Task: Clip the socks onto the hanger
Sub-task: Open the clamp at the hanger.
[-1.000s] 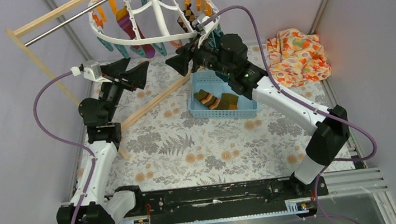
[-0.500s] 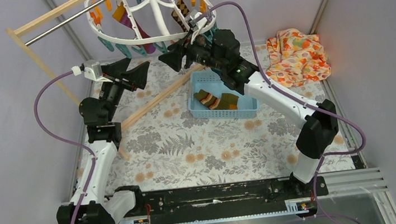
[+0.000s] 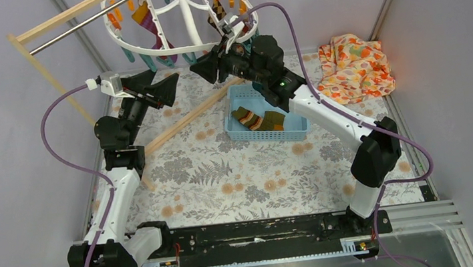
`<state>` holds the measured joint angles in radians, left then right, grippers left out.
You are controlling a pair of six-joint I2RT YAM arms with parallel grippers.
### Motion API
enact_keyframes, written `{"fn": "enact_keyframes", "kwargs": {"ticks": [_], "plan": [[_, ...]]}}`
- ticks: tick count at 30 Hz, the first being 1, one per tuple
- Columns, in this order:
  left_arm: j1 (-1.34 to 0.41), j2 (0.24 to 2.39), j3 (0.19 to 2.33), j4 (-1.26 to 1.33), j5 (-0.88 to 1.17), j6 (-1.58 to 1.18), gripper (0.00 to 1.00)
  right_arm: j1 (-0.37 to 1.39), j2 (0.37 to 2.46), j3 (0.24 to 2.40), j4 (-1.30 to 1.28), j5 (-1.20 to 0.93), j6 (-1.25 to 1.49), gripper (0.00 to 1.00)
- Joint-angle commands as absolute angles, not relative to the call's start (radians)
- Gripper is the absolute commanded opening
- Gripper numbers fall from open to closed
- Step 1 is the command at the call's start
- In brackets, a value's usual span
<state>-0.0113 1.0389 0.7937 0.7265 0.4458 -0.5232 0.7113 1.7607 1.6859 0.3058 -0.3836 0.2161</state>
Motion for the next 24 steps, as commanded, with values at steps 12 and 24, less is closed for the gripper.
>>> {"fn": "enact_keyframes", "kwargs": {"ticks": [12, 24], "plan": [[-0.005, 1.032, 0.792, 0.770, 0.453, -0.531, 0.95, 0.717, 1.757, 1.703, 0.374, -0.376, 0.211, 0.15], [-0.010, 1.055, 0.891, 0.601, 0.382, -0.594, 0.95, 0.717, 1.706, 1.666, 0.338, -0.349, 0.172, 0.00]]}}
